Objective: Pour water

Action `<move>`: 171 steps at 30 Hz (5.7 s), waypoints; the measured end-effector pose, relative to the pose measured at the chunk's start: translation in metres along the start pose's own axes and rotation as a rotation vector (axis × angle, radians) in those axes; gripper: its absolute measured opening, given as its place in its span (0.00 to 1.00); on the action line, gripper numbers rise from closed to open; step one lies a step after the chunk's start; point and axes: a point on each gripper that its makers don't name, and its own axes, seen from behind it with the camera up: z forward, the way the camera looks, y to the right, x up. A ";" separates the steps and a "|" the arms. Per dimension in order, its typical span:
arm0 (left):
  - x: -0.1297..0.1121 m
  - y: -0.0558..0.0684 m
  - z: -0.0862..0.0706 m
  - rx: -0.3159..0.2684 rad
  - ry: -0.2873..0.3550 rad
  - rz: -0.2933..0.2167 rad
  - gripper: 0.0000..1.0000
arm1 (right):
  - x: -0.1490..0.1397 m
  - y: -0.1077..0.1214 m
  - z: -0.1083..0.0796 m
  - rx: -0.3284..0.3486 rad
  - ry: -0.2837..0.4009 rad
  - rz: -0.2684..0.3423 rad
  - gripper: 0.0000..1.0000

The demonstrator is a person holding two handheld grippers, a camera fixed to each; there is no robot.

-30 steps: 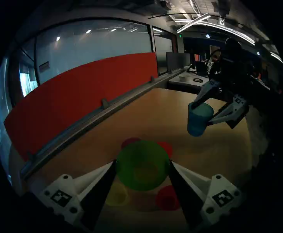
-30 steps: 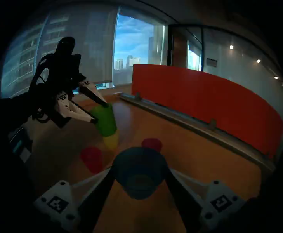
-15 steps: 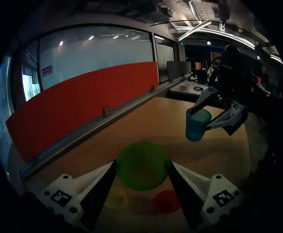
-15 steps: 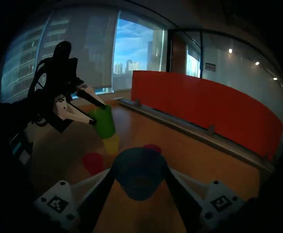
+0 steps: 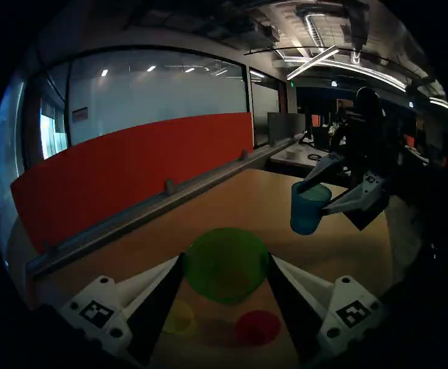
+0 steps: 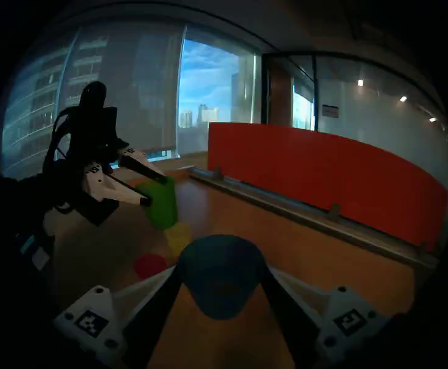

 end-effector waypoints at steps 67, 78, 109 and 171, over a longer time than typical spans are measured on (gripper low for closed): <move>0.025 0.017 -0.013 -0.004 0.179 -0.014 0.91 | 0.041 0.001 -0.014 -0.028 0.210 -0.027 0.91; 0.023 0.019 -0.014 -0.007 0.181 -0.017 0.91 | 0.047 0.004 -0.014 -0.031 0.216 -0.035 0.91; 0.008 0.042 -0.012 -0.026 0.204 -0.001 0.90 | 0.082 -0.007 -0.004 0.017 0.189 -0.192 0.91; 0.004 0.073 -0.013 -0.082 0.276 0.000 0.90 | 0.137 -0.028 0.024 0.071 0.243 -0.407 0.91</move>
